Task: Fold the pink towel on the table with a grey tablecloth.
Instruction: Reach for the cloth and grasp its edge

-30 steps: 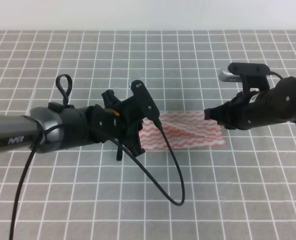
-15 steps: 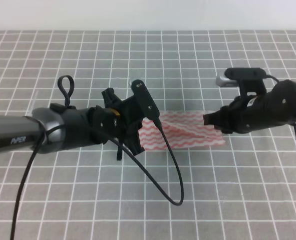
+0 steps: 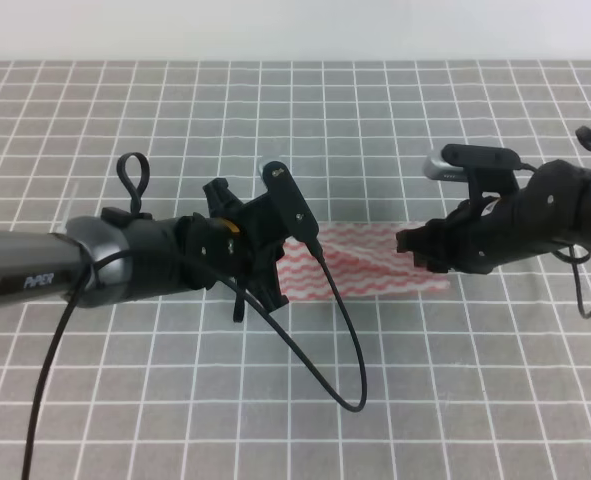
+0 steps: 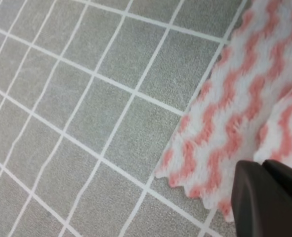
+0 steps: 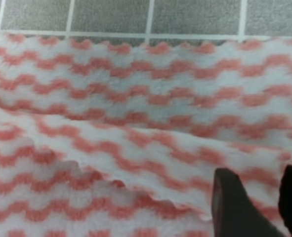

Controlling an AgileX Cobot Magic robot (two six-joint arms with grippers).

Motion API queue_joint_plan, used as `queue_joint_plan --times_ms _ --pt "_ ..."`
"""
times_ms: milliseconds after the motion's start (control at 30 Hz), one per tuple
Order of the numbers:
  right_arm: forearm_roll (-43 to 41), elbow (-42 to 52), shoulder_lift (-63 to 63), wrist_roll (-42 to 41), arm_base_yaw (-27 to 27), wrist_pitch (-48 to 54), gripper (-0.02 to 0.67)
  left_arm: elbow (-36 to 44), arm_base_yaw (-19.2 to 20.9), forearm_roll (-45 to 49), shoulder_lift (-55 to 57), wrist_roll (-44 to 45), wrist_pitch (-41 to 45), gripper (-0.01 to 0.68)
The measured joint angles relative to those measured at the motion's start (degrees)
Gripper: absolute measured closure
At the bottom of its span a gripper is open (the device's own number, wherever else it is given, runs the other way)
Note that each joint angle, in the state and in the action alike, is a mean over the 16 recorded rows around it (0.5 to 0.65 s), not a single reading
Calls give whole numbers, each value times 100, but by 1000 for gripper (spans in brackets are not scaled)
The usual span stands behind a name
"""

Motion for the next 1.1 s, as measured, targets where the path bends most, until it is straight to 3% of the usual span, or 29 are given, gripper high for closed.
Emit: queue_joint_plan --times_ms 1100 --pt "-396 -682 277 17 0 1132 442 0 0 -1 0 -15 7 674"
